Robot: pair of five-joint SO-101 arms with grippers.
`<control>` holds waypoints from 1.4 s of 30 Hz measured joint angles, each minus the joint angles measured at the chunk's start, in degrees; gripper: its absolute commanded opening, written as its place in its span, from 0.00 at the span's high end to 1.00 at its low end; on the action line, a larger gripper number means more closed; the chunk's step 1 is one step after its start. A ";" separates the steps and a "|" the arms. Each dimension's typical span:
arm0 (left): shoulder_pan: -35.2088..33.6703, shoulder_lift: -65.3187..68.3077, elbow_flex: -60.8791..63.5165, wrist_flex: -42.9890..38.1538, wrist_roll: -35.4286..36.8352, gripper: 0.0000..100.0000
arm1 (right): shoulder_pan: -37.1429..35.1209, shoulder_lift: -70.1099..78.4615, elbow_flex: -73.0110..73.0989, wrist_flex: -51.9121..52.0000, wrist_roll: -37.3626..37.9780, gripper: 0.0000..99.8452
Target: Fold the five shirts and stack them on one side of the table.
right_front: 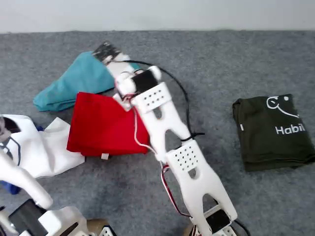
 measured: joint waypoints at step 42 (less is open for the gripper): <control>8.35 0.00 5.10 0.00 0.00 0.73 | 6.42 9.58 0.88 0.00 0.00 0.84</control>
